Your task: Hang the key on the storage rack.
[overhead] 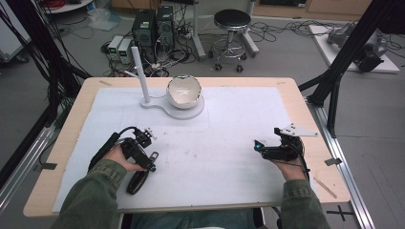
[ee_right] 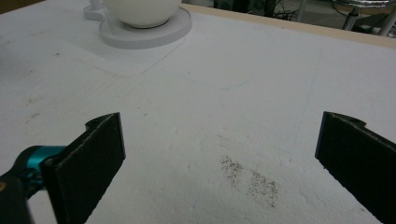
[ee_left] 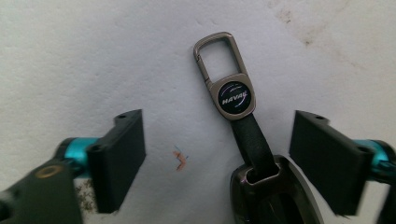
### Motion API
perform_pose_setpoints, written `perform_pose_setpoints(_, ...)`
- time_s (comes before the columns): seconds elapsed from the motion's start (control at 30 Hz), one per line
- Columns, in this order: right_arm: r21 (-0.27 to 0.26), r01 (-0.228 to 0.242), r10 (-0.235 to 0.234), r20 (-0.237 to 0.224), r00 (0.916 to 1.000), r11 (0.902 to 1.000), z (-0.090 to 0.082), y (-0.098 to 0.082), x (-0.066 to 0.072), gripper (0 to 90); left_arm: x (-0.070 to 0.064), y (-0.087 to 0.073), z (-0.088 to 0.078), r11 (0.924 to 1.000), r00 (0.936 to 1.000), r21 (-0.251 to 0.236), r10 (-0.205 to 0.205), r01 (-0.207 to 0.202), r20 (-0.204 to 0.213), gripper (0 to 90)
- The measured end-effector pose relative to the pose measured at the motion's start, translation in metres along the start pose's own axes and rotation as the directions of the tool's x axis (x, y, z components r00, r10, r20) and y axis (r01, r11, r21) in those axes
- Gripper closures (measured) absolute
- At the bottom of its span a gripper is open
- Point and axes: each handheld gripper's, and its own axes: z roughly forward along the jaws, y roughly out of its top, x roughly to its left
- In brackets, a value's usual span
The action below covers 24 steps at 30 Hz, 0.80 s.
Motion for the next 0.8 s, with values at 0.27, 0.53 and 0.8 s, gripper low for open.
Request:
perform_pose_setpoints(0.27,-0.022,0.019,-0.019,0.002,0.9998,0.9996,-0.001,0.000,0.001,0.6,-0.003,0.001,0.000,0.9996,0.9991,0.017,0.021,-0.021,0.037,50.3)
perform_pose_setpoints(0.53,-0.022,0.041,-0.041,0.007,0.9991,0.9989,0.000,0.000,0.001,0.6,0.011,0.001,-0.002,0.9989,0.9975,0.019,-0.045,0.044,0.054,71.0)
perform_pose_setpoints(0.8,-0.015,0.037,-0.037,0.015,0.9992,0.9992,0.000,0.000,0.001,0.6,0.010,0.000,-0.003,0.9990,0.9973,0.018,-0.041,0.040,0.061,71.4)
